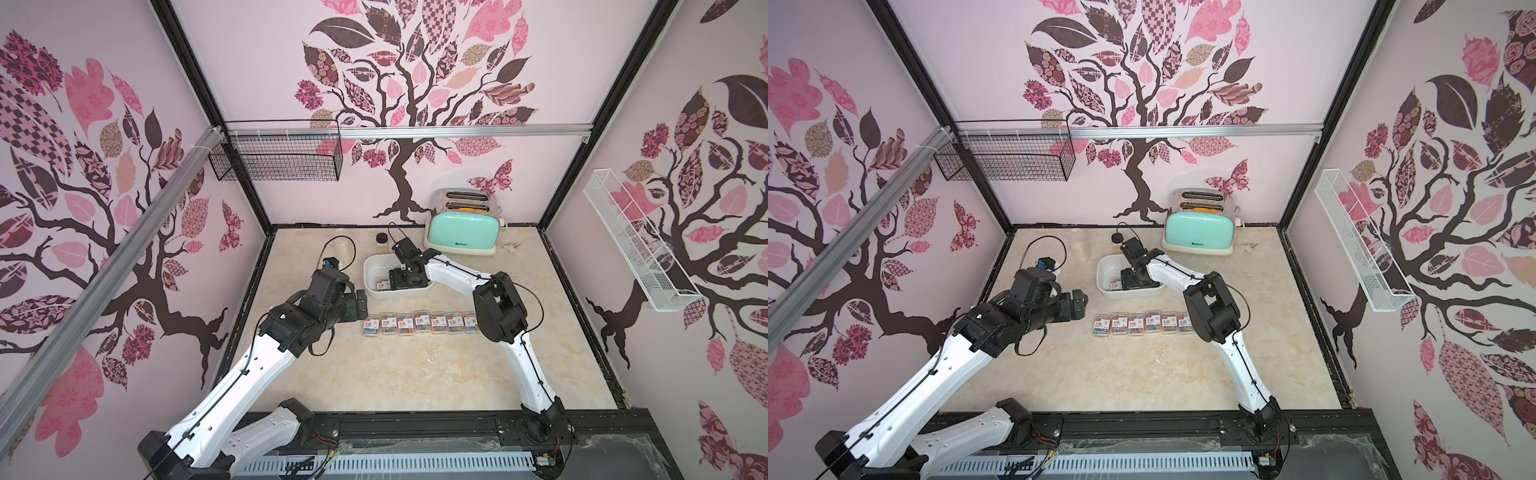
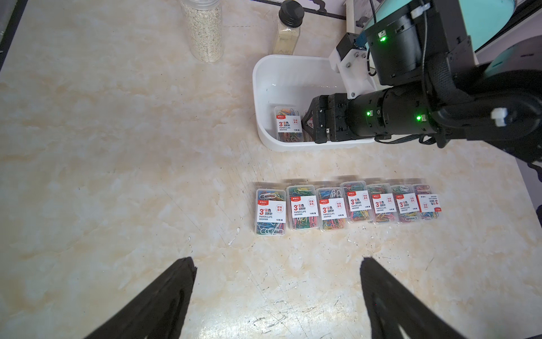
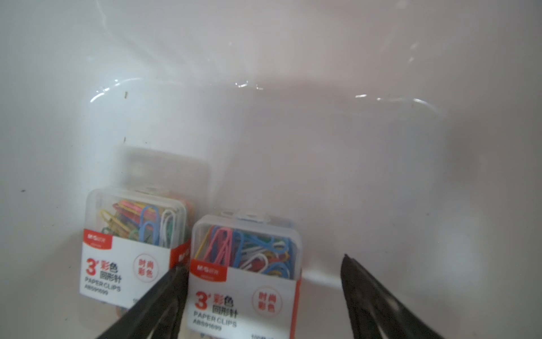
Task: Take the paper clips out of the storage box
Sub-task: Pick up the boxed paper clips from the storage box.
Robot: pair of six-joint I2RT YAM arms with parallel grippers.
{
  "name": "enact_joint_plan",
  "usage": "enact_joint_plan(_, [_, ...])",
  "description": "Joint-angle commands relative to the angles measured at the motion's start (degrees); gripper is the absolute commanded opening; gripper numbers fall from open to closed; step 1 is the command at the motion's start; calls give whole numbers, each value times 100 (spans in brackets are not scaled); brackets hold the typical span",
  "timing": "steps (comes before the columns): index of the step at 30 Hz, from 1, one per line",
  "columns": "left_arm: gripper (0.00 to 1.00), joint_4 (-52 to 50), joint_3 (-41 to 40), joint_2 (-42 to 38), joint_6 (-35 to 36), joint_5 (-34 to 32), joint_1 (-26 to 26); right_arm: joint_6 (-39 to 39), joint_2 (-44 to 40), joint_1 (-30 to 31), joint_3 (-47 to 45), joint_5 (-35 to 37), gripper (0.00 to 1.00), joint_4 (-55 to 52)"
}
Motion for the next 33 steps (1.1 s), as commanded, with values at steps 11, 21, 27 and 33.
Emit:
enact_joint_plan(11, [94, 154, -83, 92, 117, 200, 126, -22, 208, 85, 43, 365, 64, 166])
enact_joint_plan(21, [94, 294, -88, 183, 172, 307, 204, -182, -219, 84, -87, 470, 53, 256])
enact_joint_plan(27, [94, 327, -110, 192, 188, 318, 225, -354, -442, 84, 15, 497, 48, 250])
enact_joint_plan(33, [94, 330, -103, 184, 199, 320, 228, -466, -591, 85, 67, 502, 46, 213])
